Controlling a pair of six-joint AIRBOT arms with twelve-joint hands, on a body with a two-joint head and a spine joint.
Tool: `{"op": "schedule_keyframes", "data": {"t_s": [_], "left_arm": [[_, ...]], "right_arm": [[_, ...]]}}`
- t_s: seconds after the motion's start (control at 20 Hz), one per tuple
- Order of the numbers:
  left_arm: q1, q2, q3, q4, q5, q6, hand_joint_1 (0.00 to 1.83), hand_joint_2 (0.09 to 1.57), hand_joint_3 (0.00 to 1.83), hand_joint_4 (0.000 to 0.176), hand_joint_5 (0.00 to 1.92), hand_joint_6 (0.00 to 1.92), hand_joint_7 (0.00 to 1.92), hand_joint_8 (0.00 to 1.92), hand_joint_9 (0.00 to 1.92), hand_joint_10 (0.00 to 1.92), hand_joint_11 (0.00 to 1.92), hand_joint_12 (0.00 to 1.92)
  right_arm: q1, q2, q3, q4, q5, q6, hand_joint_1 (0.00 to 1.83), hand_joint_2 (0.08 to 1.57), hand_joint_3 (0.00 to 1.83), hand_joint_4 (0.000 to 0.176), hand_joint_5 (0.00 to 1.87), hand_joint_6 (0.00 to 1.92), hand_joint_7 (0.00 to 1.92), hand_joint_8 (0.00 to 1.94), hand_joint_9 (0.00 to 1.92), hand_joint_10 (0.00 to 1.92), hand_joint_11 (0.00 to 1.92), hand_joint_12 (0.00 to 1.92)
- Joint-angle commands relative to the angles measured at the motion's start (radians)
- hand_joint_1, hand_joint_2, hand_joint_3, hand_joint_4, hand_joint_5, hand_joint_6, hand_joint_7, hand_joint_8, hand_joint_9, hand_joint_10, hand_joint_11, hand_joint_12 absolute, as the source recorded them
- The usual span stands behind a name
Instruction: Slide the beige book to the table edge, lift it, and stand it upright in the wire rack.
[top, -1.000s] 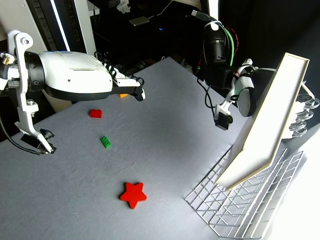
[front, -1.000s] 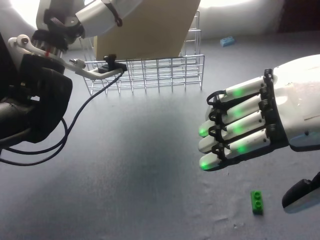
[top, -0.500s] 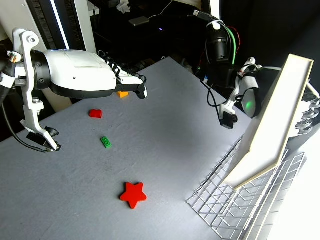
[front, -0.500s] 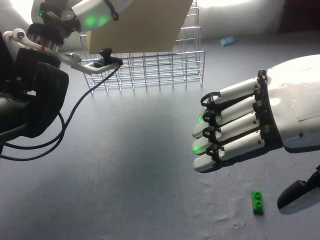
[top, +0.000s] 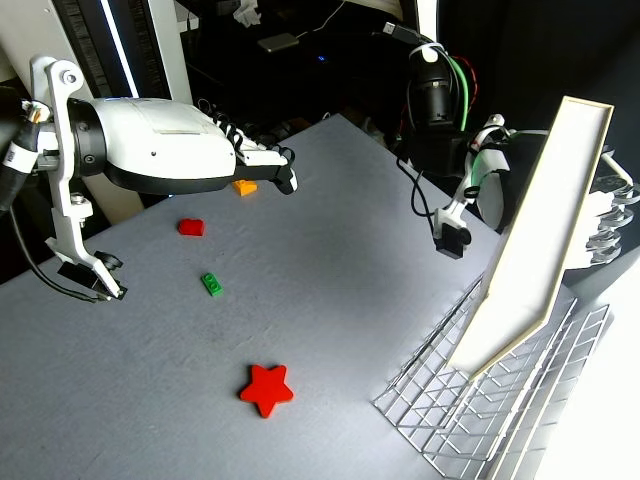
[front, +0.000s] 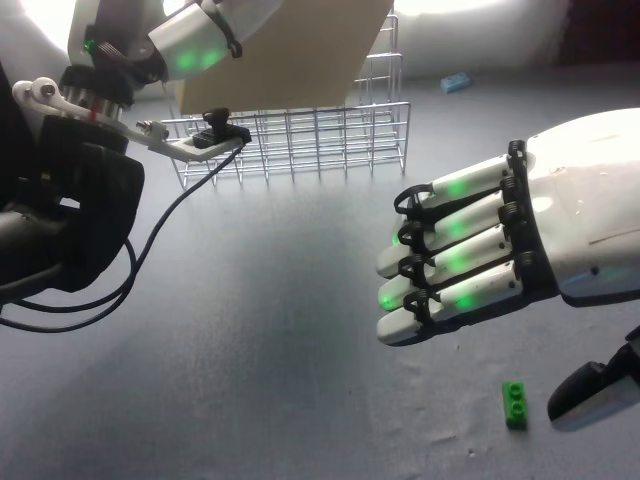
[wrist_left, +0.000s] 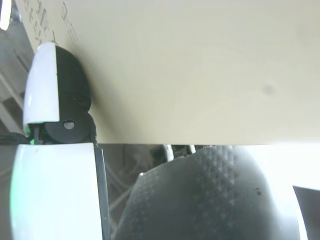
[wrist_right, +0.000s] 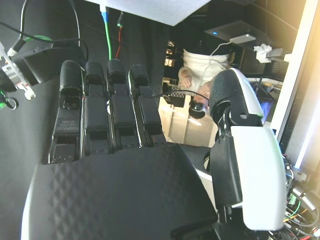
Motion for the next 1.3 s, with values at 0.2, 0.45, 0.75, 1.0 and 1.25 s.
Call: {"op": "schedule_keyframes", "data": {"t_s": [0.2,0.45,0.75,1.0,1.25], "left_arm": [[0.005,-0.011,-0.003,-0.006,-0.136,-0.013,1.34,1.22,0.0,0.0,0.77,1.22,0.72,1.41,0.74,1.5,0.61,1.5],[0.019,-0.016,-0.003,-0.007,-0.136,-0.008,1.34,1.22,0.0,0.0,0.76,1.22,0.73,1.4,0.74,1.49,0.6,1.51],[0.018,-0.029,-0.001,-0.007,-0.167,0.005,1.34,1.22,0.0,0.0,0.76,1.23,0.72,1.41,0.72,1.51,0.59,1.53],[0.009,-0.032,0.012,-0.007,-0.17,0.008,1.35,1.21,0.0,0.0,0.77,1.22,0.75,1.36,0.76,1.47,0.63,1.51],[0.01,-0.039,0.002,-0.006,-0.191,0.014,1.35,1.2,0.0,0.0,0.8,1.16,0.78,1.32,0.77,1.45,0.65,1.5]], "right_arm": [[0.014,-0.006,-0.006,0.082,0.018,0.006,0.29,1.18,0.0,0.0,0.26,0.0,0.28,0.0,0.26,0.01,0.0,0.75],[0.015,-0.014,-0.006,0.082,0.017,0.007,0.31,1.17,0.0,0.0,0.29,0.0,0.3,0.0,0.28,0.01,0.0,0.82],[0.015,-0.022,-0.006,0.081,0.015,0.006,0.24,1.18,0.0,0.0,0.29,0.0,0.3,0.0,0.28,0.0,0.0,0.81],[0.017,-0.03,-0.006,0.081,0.014,0.006,0.31,1.17,0.0,0.0,0.29,0.0,0.28,0.0,0.28,0.0,0.0,0.75],[0.02,-0.037,-0.006,0.082,0.014,0.006,0.33,1.17,0.0,0.0,0.3,0.0,0.29,0.0,0.28,0.0,0.0,0.74]]}}
